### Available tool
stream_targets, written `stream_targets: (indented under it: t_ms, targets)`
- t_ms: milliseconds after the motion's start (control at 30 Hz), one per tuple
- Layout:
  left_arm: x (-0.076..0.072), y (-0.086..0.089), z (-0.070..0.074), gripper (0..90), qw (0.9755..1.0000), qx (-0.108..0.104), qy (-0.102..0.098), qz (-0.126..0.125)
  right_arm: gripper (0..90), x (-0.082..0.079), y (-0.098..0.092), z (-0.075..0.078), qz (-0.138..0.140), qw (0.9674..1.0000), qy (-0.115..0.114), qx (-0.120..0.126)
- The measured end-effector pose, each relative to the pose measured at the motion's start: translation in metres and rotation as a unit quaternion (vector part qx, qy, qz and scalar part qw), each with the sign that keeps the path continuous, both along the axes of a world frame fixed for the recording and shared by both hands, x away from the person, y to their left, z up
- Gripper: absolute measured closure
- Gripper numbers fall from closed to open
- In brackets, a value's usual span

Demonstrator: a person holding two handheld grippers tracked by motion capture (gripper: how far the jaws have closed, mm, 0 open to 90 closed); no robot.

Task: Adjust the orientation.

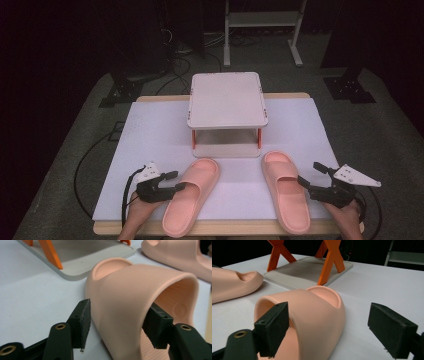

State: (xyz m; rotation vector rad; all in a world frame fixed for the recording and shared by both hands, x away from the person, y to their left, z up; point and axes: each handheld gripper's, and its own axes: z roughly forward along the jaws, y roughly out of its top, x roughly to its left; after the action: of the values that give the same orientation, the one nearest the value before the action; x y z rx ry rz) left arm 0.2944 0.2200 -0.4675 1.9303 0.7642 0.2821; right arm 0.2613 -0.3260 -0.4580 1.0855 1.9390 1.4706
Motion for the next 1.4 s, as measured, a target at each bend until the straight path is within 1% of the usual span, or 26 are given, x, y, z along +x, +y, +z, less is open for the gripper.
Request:
stream_targets:
  t_ms: [133,300,367,400,433,467,600,800,833,867,1000,1067,1200,1233,1333,1367,1400]
  targets:
    - [0.0,-0.003,-0.001,41.6,1.0,0.007,-0.002,-0.004,16.9,0.0,0.001,0.0,0.005,1.0,0.0,-0.002]
    - [-0.001,-0.004,-0.001,41.8,1.0,0.005,-0.001,-0.005,17.0,0.0,0.003,0.0,0.015,0.9999,0.004,-0.005]
    - [-0.001,-0.006,-0.001,41.7,0.9999,0.005,-0.003,-0.008,17.0,0.001,0.004,-0.002,0.026,0.9996,0.011,-0.006]
    - [-0.001,-0.006,-0.001,41.7,0.9999,0.005,-0.003,-0.008,17.0,0.001,0.004,-0.002,0.026,0.9996,0.011,-0.006]
    - [-0.001,-0.007,-0.001,41.7,0.9999,0.008,-0.005,-0.011,17.0,0.002,0.006,-0.003,0.031,0.9993,0.018,-0.011]
    - [-0.001,-0.008,-0.001,41.7,0.9999,0.01,-0.006,-0.011,17.3,0.003,0.006,-0.003,0.032,0.9992,0.019,-0.014]
    - [-0.001,-0.009,-0.002,42.0,0.9998,0.013,-0.005,-0.011,22.0,0.004,0.008,-0.005,0.032,0.999,0.022,-0.02]
    - [-0.001,-0.009,-0.003,46.2,0.9999,0.012,-0.003,-0.011,30.1,0.007,0.011,-0.01,0.033,0.9983,0.036,-0.032]
    - [-0.001,-0.009,-0.003,47.0,0.9999,0.012,-0.003,-0.011,30.1,0.007,0.011,-0.01,0.033,0.9983,0.036,-0.032]
    - [-0.001,-0.009,-0.003,47.8,0.9999,0.012,-0.002,-0.011,33.1,0.008,0.013,-0.011,0.034,0.9979,0.038,-0.039]
    - [-0.001,-0.01,-0.004,50.5,0.9999,0.012,-0.004,-0.008,40.2,0.009,0.017,-0.011,0.029,0.9978,0.035,-0.049]
    - [0.0,-0.009,-0.004,52.4,0.9999,0.012,-0.004,-0.006,43.9,0.01,0.019,-0.012,0.025,0.9975,0.031,-0.058]
    - [0.0,-0.009,-0.004,55.3,0.9999,0.014,-0.003,0.0,46.4,0.012,0.022,-0.014,0.024,0.9968,0.035,-0.067]
    - [0.0,-0.009,-0.004,56.7,0.9999,0.016,-0.004,0.002,48.1,0.012,0.024,-0.015,0.021,0.9963,0.033,-0.076]
    - [-0.001,-0.009,-0.003,59.2,0.9998,0.019,-0.005,0.005,50.6,0.012,0.026,-0.016,0.015,0.9961,0.028,-0.083]
    - [-0.001,-0.009,-0.003,60.2,0.9997,0.021,-0.011,0.008,52.2,0.012,0.027,-0.016,0.008,0.9958,0.027,-0.087]
    - [-0.001,-0.009,-0.003,60.9,0.9997,0.021,-0.011,0.008,52.7,0.013,0.027,-0.016,0.005,0.9957,0.024,-0.089]
